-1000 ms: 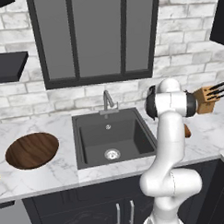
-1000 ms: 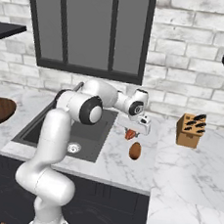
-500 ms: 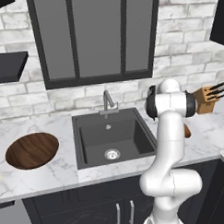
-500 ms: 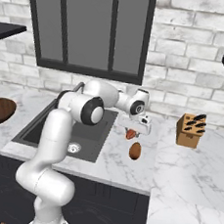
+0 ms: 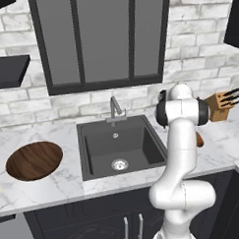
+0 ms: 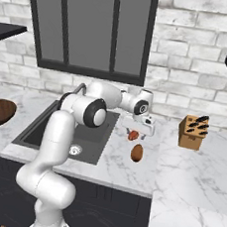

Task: Remove the potato and sweet potato from the sink. Then move the bowl and cup from the counter to the sink for washing.

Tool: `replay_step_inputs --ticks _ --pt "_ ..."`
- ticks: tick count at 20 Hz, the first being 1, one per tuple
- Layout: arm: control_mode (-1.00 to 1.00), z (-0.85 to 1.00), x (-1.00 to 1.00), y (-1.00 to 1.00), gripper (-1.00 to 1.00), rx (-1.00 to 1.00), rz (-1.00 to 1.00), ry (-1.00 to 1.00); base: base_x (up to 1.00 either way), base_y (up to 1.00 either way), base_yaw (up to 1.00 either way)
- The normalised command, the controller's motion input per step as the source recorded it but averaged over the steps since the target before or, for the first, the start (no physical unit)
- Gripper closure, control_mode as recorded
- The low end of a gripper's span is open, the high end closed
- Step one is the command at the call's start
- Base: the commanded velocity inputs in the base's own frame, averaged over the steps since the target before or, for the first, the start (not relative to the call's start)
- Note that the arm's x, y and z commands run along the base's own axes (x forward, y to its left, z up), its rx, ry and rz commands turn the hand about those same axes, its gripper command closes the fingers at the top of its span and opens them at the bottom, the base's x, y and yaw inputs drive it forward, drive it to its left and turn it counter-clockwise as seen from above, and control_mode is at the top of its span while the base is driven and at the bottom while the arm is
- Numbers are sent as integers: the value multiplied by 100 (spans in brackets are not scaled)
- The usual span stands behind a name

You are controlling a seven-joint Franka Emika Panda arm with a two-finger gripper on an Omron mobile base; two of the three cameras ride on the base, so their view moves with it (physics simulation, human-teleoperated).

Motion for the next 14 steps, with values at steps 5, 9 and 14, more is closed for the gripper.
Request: replay_step_inputs --ticks 5,9,14 --pt "-100 9 -17 -3 -100 0 0 1 0 0 0" --pt "-100 21 -22 0 -100 0 1 -1 0 0 0" --pt "-100 29 -19 0 -100 0 3 -4 0 0 0"
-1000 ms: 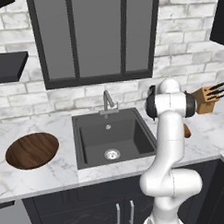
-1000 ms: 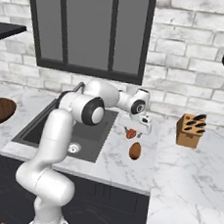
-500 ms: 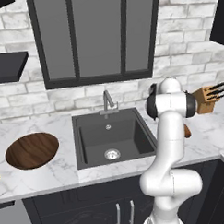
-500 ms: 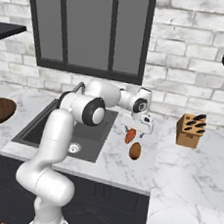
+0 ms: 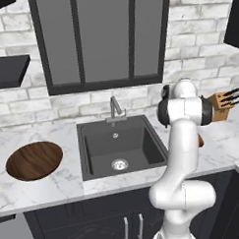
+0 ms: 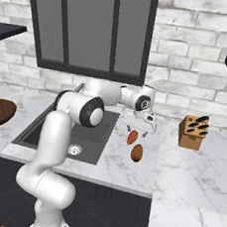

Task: Remove the potato and sweet potato from the sink. Then move the bowl and cup from the counter to the sink for washing.

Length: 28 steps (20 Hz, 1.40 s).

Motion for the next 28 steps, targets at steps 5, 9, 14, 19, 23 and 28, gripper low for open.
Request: replay_step_inputs --ticks 5,9,14,19,23,28 --pt "-100 29 -29 2 -100 0 2 -7 0 0 0" --pt "-100 23 -34 8 -100 0 0 -1 0 0 0" --pt "-100 21 -33 17 -100 0 0 0 0 0 0" --pt "-100 23 -25 23 -100 -2 4 -1 0 0 0" --pt "-100 21 -26 22 -100 0 9 0 0 0 0" --pt "-100 14 -30 27 -100 0 10 0 0 0 0"
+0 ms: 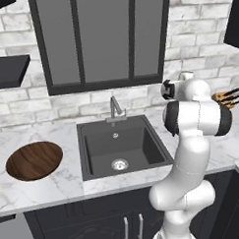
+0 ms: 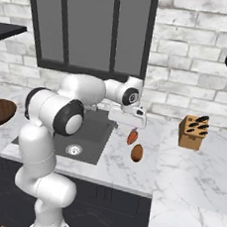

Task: Remove the potato and sweet potato from the sink. Then move the bowl and cup from the counter to the sink for washing.

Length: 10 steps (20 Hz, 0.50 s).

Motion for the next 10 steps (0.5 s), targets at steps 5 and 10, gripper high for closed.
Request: replay_step_inputs --ticks 5,10 --pt "-100 12 -31 31 -100 0 7 -1 0 0 0" --pt "-100 1 -34 32 -100 0 0 -14 0 0 0"
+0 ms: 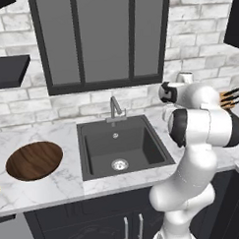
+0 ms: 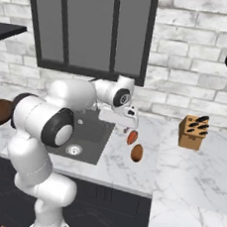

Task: Remove the potato and sweet potato from the sink. Then move the bowl and cup from the counter to the sink for washing.

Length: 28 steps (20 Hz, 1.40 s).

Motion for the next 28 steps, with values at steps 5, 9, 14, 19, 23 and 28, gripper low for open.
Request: replay_step_inputs --ticks 5,9,14,19,23,28 --pt "-100 0 -33 34 -100 0 0 -11 0 0 0" --pt "-100 0 -27 36 -100 0 4 -6 0 0 0" --pt "-100 0 -26 32 -100 0 6 -3 0 0 0" --pt "-100 0 -24 33 -100 0 4 -4 0 0 0" --pt "-100 3 -14 40 -100 0 4 0 0 0 0" --pt "-100 3 -15 41 -100 0 5 0 0 0 0"
